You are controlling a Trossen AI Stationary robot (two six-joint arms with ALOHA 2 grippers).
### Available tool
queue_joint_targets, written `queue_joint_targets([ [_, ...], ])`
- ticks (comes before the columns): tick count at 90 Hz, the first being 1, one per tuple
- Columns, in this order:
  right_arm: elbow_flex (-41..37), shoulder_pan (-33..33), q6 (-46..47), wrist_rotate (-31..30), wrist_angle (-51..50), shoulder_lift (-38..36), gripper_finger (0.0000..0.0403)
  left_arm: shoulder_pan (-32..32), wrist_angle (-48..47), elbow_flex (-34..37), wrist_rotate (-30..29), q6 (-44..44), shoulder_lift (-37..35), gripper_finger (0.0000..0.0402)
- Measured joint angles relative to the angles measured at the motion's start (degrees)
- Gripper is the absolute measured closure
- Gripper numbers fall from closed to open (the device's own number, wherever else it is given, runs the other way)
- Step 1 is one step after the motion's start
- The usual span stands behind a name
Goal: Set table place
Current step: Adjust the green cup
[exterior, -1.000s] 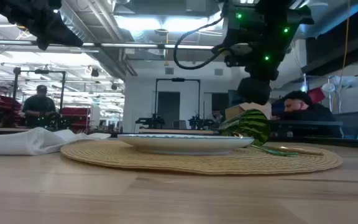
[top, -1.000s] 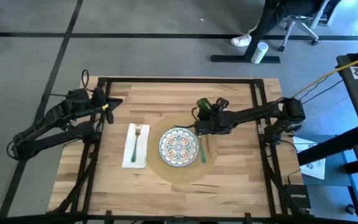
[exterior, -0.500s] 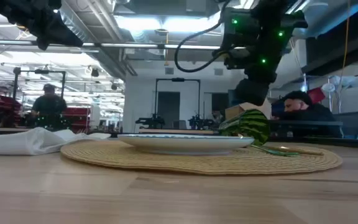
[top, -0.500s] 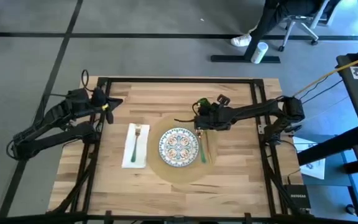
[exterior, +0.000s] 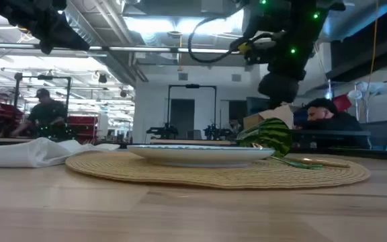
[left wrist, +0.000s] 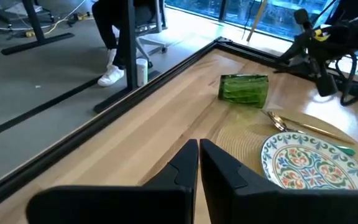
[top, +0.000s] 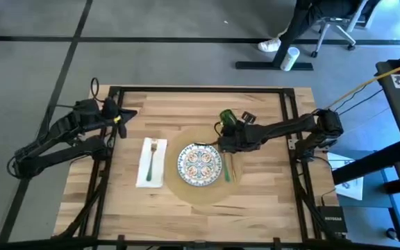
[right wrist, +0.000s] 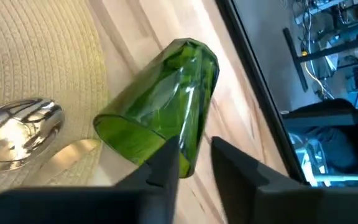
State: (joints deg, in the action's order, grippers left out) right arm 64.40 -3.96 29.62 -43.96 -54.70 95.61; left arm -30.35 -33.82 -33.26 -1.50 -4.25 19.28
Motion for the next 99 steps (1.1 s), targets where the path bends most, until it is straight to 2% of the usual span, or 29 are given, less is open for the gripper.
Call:
queue_joint_targets([
  [12,-0.21,-0.2,1.62,-0.45,0.22,0.02,0.0226,-0.02,0.0,0.0,0.01,0.0,0.0,0.0402],
  [21,-1.67,-0.16,1.67,0.19,0.03,0.02,0.0189,-0.02,0.0,0.0,0.01,0.0,-0.01,0.0402],
  [30,-4.58,-0.16,1.65,0.29,0.6,0.02,0.0173,0.0,0.0,0.0,0.01,0.0,-0.02,0.0402],
  [44,-8.31,-0.16,1.47,-0.75,4.0,0.11,0.0172,-0.02,0.0,0.0,0.01,0.0,0.01,0.0402],
  [58,-10.08,-0.13,0.98,-1.93,7.42,0.11,0.0184,-0.02,0.0,0.0,0.01,0.0,-0.02,0.0402],
  [70,-11.63,0.23,-0.36,-2.02,11.41,0.11,0.0212,-0.01,0.0,0.0,-0.02,0.0,0.01,0.0402],
  [83,-12.76,1.93,-0.45,-1.98,12.82,0.11,0.026,-0.02,0.0,0.0,-0.02,0.0,-0.02,0.0402],
  [99,-12.76,3.8,-0.49,-3.09,13.25,0.11,0.0337,-0.02,0.0,0.0,-0.01,0.0,-0.02,0.0402],
])
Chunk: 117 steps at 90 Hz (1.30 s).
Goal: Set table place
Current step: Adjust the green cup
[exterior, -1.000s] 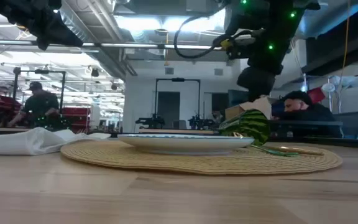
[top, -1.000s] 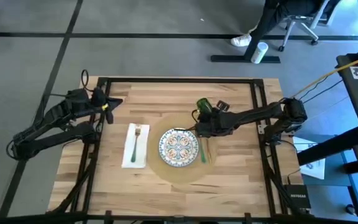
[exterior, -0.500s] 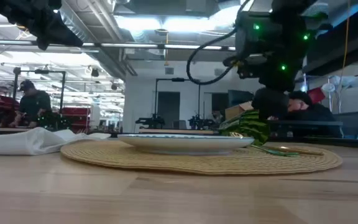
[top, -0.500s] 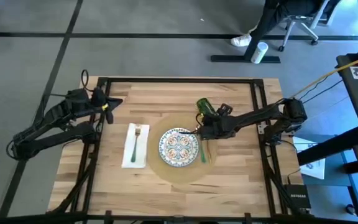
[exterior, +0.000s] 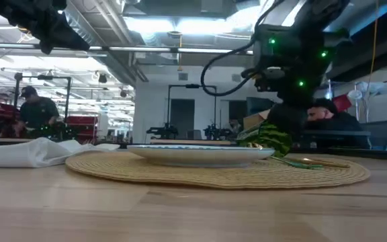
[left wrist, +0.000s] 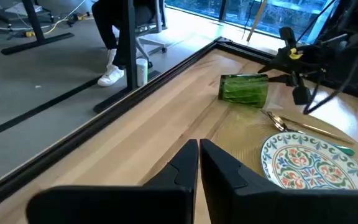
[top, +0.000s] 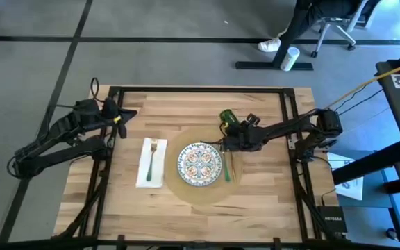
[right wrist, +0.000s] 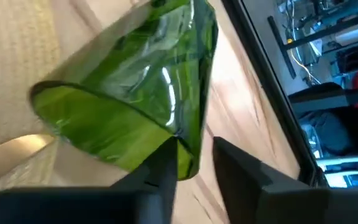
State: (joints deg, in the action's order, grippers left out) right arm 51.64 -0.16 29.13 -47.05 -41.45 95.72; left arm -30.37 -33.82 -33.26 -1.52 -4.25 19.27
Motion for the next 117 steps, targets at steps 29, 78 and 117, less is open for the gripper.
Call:
queue_joint_targets([
  [29,0.0,0.17,0.61,-2.88,0.06,0.0,0.0395,0.02,0.0,0.0,0.0,-0.02,0.0,0.0402],
  [78,9.08,0.2,0.92,2.02,-15.29,-9.2,0.0402,0.01,0.0,0.0,0.0,0.0,0.0,0.0402],
  [117,16.66,0.31,5.59,29.01,-30.66,-12.74,0.0402,0.0,0.02,0.0,0.0,-0.01,0.02,0.0402],
])
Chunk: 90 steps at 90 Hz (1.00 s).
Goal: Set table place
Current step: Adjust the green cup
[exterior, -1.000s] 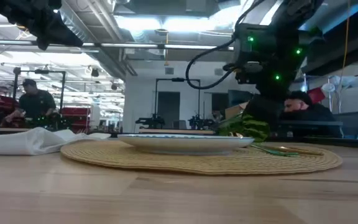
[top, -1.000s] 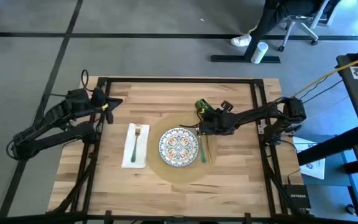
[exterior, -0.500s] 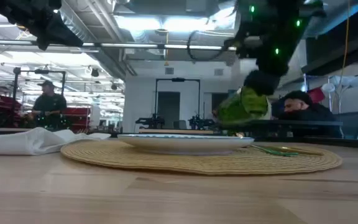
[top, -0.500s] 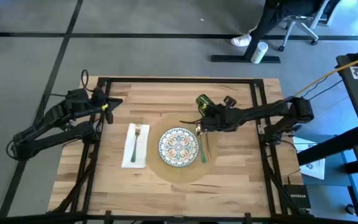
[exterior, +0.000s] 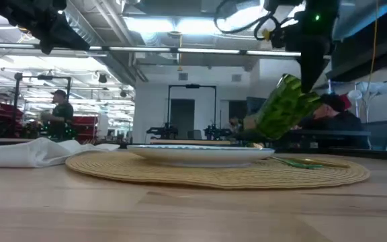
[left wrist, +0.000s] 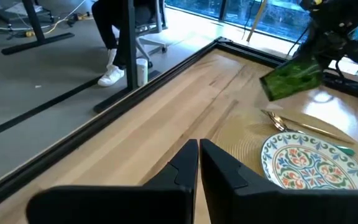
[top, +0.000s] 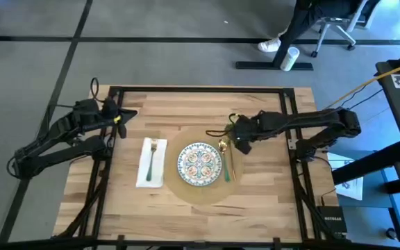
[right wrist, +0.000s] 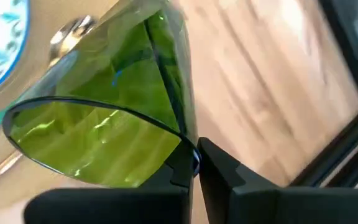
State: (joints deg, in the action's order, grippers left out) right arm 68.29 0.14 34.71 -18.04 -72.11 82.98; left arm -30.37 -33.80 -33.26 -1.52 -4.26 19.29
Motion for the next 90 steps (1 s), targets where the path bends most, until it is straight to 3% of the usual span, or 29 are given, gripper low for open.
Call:
queue_joint_targets([
  [25,3.03,2.84,2.29,6.32,-10.91,-0.02,0.0402,0.01,0.08,0.0,0.0,-0.02,0.0,0.0402],
  [56,1.16,7.96,-5.98,17.78,-11.93,-0.02,0.0403,0.0,0.09,0.0,0.0,-0.02,0.0,0.0402],
  [90,-0.55,13.56,-12.46,20.34,-11.82,1.38,0.0403,0.01,0.1,0.0,0.0,-0.03,0.0,0.0402],
])
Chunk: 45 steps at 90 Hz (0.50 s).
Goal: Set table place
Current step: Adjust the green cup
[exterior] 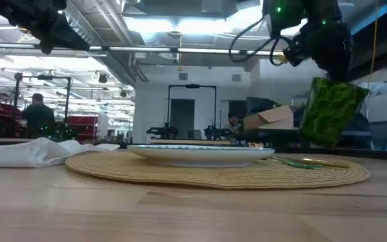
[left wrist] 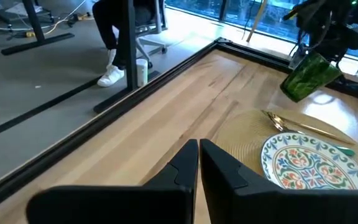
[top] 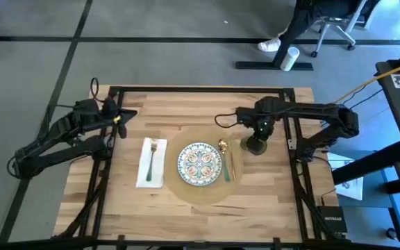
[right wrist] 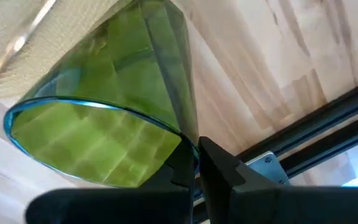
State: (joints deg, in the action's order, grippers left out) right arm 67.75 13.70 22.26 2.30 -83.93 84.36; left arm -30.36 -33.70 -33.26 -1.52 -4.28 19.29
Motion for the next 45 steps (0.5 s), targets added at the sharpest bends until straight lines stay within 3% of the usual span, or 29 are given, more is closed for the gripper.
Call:
queue_joint_targets([
  [45,-1.99,4.22,-6.21,0.86,3.25,3.97,0.0403,0.02,-0.1,0.02,0.0,-0.01,0.0,0.0402],
])
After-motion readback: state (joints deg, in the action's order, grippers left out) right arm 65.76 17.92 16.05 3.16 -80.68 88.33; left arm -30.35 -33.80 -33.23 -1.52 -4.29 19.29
